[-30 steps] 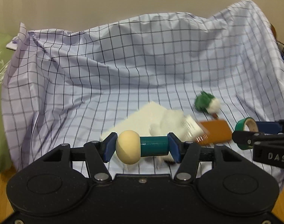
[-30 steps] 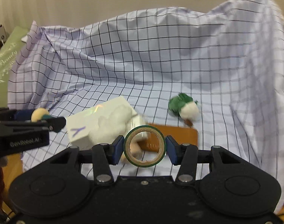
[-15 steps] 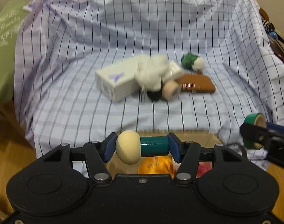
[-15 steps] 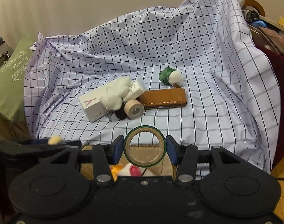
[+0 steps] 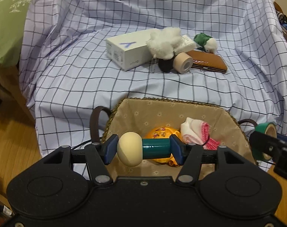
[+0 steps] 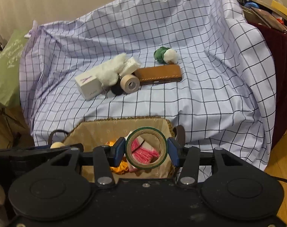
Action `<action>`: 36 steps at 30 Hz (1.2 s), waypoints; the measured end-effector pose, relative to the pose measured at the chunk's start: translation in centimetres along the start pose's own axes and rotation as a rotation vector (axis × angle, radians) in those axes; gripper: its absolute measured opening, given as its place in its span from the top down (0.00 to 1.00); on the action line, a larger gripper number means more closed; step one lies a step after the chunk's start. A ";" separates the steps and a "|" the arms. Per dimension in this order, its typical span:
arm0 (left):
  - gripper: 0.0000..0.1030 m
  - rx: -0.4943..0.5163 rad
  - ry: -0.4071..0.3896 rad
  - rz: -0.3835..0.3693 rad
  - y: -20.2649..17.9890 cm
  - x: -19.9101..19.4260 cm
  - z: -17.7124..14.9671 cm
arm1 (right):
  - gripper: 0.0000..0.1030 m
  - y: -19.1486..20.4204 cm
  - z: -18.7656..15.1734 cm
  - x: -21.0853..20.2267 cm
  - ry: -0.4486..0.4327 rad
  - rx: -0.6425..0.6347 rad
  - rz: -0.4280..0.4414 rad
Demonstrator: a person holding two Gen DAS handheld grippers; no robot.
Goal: Organize soft objects
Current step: 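Carry the sponge stick with the left tool into the basket and release, then lower the green tape roll with the right tool into the basket and release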
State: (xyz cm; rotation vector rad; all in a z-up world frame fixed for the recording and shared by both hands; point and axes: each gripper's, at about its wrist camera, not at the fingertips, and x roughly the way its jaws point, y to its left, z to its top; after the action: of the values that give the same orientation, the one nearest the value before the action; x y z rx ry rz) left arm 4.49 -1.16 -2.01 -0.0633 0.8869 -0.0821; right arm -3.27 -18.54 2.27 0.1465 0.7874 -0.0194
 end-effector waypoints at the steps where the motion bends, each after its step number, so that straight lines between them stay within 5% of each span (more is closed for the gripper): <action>1: 0.46 -0.005 0.002 0.005 0.1 0.0 -0.1 | 0.54 0.2 -0.2 0.1 0.004 -0.007 -0.001; 16: 0.29 -0.037 0.001 0.015 0.6 -0.2 -1.2 | 0.54 0.4 -0.4 1.0 0.060 -0.007 -0.010; 36: 0.26 -0.013 -0.005 0.033 -0.1 -0.4 -1.4 | 0.50 0.4 -0.4 1.3 0.072 -0.012 -0.002</action>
State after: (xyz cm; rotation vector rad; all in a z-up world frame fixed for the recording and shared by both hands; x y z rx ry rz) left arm 3.12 -1.21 -2.62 -0.0606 0.8832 -0.0458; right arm -2.63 -18.01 1.09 0.1352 0.8591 -0.0113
